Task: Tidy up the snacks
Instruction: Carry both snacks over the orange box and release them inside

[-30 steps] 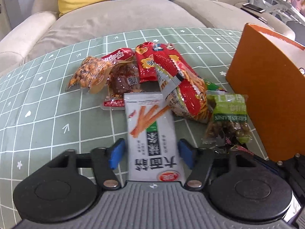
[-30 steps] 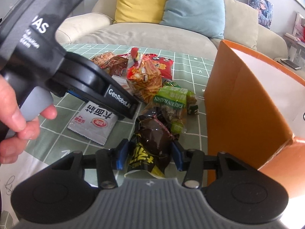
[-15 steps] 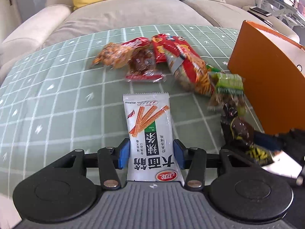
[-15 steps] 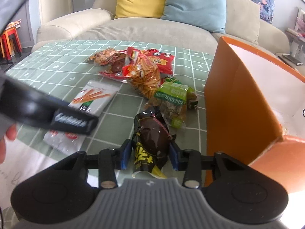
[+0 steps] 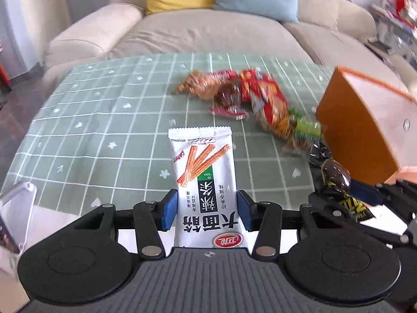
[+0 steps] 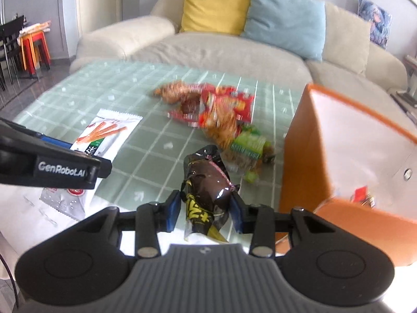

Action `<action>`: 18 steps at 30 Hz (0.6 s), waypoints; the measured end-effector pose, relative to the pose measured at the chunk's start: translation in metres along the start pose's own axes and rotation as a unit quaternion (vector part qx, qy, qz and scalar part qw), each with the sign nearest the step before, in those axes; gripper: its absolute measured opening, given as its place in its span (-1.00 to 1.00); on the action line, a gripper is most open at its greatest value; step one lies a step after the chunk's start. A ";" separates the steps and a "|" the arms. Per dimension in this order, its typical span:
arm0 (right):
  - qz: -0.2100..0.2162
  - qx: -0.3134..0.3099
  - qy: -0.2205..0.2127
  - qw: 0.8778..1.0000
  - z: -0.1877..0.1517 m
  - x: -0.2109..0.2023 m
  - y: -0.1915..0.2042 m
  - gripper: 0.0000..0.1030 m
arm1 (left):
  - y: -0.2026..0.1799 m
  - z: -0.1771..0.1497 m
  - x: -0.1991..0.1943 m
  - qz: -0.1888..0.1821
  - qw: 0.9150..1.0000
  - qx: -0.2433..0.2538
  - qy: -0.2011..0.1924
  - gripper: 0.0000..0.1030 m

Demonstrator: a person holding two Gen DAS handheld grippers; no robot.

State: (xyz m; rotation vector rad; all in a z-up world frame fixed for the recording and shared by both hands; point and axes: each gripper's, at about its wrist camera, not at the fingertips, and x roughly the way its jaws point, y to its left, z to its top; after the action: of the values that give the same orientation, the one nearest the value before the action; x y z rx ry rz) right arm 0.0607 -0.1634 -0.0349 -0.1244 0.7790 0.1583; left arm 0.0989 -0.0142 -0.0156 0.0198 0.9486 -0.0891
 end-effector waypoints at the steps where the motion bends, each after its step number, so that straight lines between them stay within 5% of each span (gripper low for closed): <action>1: -0.003 -0.002 -0.008 1.000 0.003 -0.007 -0.001 -0.26 | -0.002 0.003 -0.005 0.001 1.000 -0.010 -0.003 0.06; 9: -0.037 0.004 -0.057 0.998 0.029 -0.054 -0.039 -0.26 | -0.032 0.034 -0.045 -0.018 0.997 -0.053 -0.057 0.05; 18: -0.095 0.005 -0.057 0.994 0.055 -0.078 -0.124 -0.26 | -0.107 0.072 -0.061 -0.097 0.990 -0.059 -0.087 0.06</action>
State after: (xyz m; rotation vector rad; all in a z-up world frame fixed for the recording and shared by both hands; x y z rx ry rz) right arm 0.0671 -0.2836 0.0658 -0.1783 0.6509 -0.0182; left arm 0.1133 -0.1211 0.0782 -0.1875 0.7779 -0.2120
